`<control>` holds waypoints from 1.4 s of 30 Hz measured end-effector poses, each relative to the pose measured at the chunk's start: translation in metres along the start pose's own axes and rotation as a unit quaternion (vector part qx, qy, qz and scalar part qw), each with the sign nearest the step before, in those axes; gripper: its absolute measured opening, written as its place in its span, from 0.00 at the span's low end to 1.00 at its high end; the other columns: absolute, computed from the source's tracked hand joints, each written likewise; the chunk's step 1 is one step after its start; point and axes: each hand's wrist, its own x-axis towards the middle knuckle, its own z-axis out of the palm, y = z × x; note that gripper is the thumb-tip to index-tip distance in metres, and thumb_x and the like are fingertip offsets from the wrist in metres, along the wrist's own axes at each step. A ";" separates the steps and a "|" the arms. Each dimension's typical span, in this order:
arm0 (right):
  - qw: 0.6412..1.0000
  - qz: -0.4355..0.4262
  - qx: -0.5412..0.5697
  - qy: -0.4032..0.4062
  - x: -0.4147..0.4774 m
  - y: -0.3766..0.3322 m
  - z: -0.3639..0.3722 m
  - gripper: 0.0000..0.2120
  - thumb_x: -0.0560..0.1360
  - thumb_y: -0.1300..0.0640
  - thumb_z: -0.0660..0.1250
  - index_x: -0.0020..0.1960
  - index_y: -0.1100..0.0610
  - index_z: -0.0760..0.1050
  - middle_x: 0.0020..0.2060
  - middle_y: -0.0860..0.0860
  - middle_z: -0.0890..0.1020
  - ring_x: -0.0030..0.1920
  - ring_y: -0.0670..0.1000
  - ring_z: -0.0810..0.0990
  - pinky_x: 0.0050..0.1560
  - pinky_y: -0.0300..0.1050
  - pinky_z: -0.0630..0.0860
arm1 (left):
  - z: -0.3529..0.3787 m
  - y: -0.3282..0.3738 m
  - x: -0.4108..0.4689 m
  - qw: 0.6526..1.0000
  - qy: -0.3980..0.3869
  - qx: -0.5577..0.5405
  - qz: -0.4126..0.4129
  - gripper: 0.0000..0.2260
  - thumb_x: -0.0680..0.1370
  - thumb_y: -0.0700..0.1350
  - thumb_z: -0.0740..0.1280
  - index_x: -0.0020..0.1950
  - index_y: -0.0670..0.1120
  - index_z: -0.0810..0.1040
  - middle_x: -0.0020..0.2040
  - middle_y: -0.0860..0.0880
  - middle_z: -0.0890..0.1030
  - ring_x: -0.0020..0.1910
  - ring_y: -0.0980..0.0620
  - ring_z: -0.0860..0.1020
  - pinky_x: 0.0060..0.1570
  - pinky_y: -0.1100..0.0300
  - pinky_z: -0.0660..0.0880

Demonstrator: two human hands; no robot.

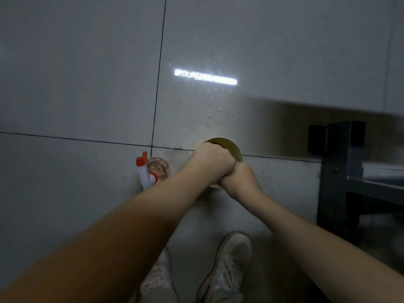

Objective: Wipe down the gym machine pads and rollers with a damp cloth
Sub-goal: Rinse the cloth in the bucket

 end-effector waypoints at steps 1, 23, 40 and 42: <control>0.999 -0.008 -0.041 0.014 0.004 0.002 0.001 0.03 0.74 0.60 0.65 0.42 0.56 0.74 0.33 0.49 0.75 0.38 0.52 0.77 0.31 0.40 0.70 | 0.002 0.001 0.005 0.999 -0.007 -0.032 -0.024 0.10 0.80 0.38 0.60 0.57 0.44 0.78 0.57 0.46 0.81 0.55 0.45 0.79 0.45 0.56 0.72; 0.951 -0.190 -0.236 0.054 0.005 0.019 -0.011 0.10 0.76 0.52 0.64 0.54 0.55 0.68 0.38 0.49 0.72 0.39 0.50 0.74 0.37 0.41 0.67 | 0.027 -0.004 0.016 0.918 -0.132 -0.364 -0.084 0.08 0.76 0.40 0.68 0.54 0.41 0.79 0.46 0.44 0.79 0.50 0.43 0.79 0.54 0.53 0.77; 0.845 0.145 0.429 -0.285 -0.031 0.033 -0.037 0.14 0.79 0.57 0.53 0.35 0.54 0.64 0.21 0.47 0.62 0.19 0.42 0.57 0.18 0.33 0.52 | 0.063 0.023 -0.026 0.913 0.379 -0.092 0.120 0.24 0.76 0.38 0.62 0.72 0.42 0.61 0.70 0.40 0.68 0.69 0.39 0.66 0.63 0.40 0.70; 0.799 0.139 0.433 -0.392 -0.031 0.033 -0.041 0.15 0.76 0.55 0.55 0.31 0.54 0.66 0.19 0.46 0.63 0.17 0.40 0.58 0.17 0.30 0.51 | 0.062 0.019 -0.027 0.892 0.415 -0.093 0.153 0.23 0.77 0.38 0.64 0.71 0.43 0.63 0.68 0.39 0.68 0.68 0.38 0.67 0.64 0.40 0.70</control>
